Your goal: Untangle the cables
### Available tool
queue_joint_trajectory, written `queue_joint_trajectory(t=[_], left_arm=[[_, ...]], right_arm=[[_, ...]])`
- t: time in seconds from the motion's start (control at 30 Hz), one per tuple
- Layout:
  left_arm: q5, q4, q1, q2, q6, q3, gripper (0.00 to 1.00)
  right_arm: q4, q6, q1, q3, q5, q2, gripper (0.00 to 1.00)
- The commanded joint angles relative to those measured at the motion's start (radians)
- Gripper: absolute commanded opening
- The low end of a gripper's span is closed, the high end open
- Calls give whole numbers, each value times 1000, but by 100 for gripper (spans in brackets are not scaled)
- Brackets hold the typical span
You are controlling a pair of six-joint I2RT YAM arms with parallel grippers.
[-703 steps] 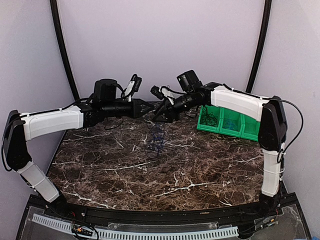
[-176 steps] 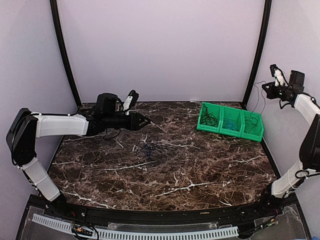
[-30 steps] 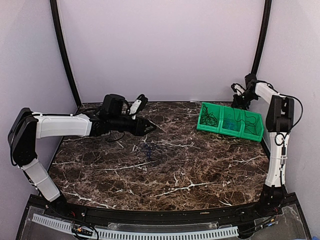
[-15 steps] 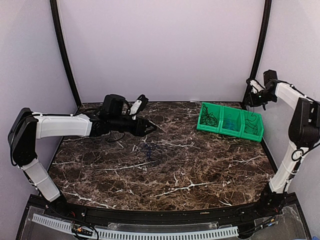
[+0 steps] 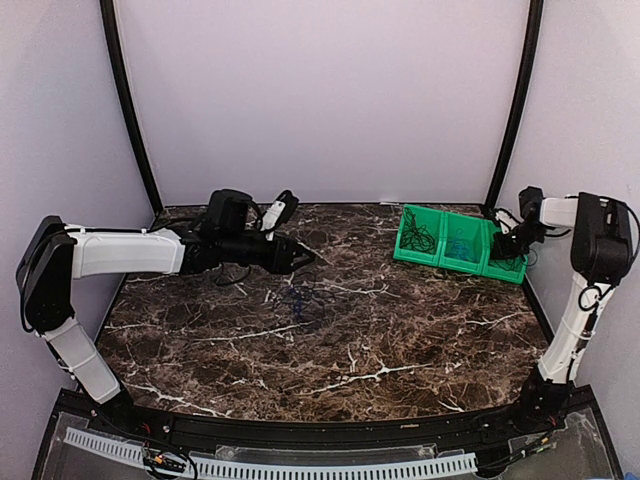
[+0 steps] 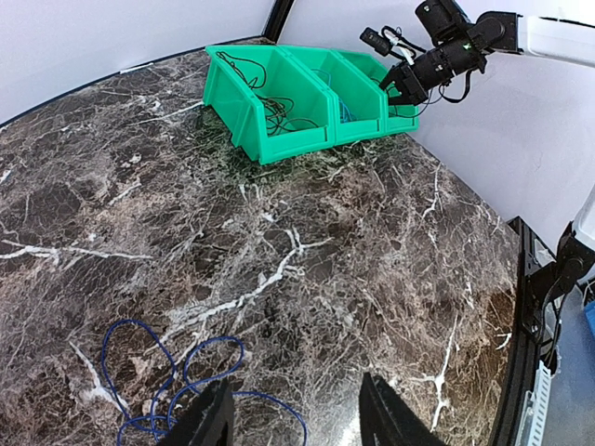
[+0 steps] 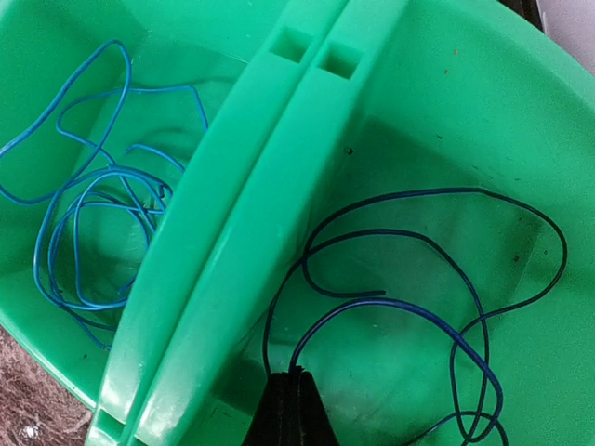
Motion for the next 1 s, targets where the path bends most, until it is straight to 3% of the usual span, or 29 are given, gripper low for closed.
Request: queue_joint_trajectory(t=[0.0,0.17,0.33,0.53,0.67,0.97], left_arm=[[8,1,-5,5,7,21,49],[-10,6,-4,31,19,36,49],[-24,-64,-5,75,27,109,49],[-38,-76,-5,83,13,130,50],[-27,-50,-6,83,10,110,51],[17,-46,-5,118,0,129,51]], right_arm=[[48,2,4,25,14,1,5],[-41,-6,4,57,15,-68,24],[-139,-10,3,68,12,-198,36],[-263,-71,1,-21,69,-324,41],[-282,-163,-5,-148,151,-416,49],[-292,-170,-10,-116,127,-323,51]])
